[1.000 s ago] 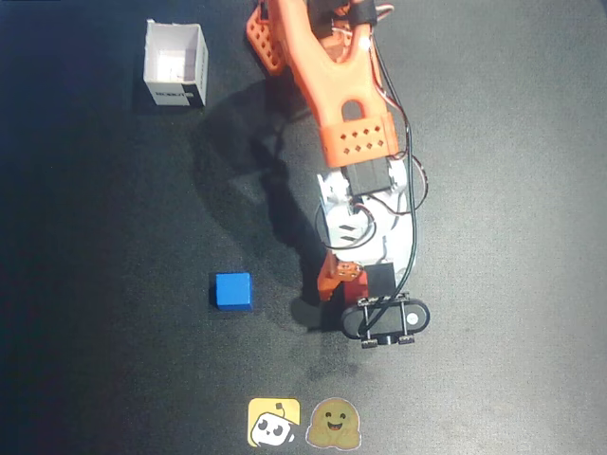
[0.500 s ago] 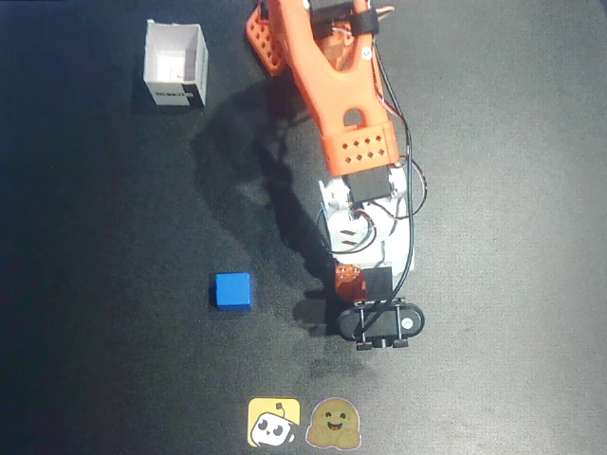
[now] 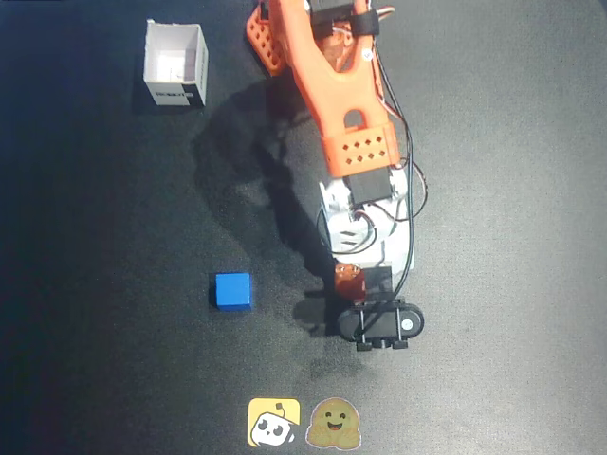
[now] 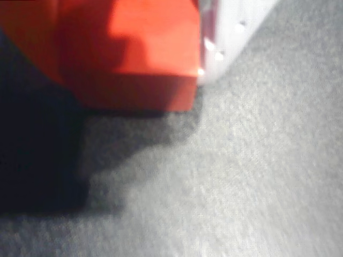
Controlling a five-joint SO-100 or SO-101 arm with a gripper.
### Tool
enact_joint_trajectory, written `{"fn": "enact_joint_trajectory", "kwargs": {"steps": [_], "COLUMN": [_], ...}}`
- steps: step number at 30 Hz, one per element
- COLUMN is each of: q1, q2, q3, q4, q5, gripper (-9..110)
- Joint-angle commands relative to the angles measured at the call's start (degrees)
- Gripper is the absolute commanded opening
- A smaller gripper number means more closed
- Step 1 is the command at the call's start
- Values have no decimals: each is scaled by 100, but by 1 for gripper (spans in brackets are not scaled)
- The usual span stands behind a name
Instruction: Put the red cube on top of the blue cube.
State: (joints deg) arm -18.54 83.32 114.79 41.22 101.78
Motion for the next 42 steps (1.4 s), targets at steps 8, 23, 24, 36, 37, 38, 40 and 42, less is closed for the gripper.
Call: {"fn": "enact_joint_trajectory", "kwargs": {"steps": [8, 23, 24, 36, 37, 38, 40, 42], "q1": [686, 2171, 2259, 2927, 2944, 2944, 2962, 2979], "q2": [712, 1230, 1230, 1028, 1011, 1002, 1020, 1028], "q3": [-1441, -1793, -1793, -1731, -1740, -1749, -1758, -1784], "q4": [1784, 3023, 3032, 3103, 3111, 3138, 2988, 2944], "q5": [-132, -167, -202, -431, -571, -650, -1125, -1301], "gripper": [1, 1, 1, 0, 0, 0, 0, 0]}}
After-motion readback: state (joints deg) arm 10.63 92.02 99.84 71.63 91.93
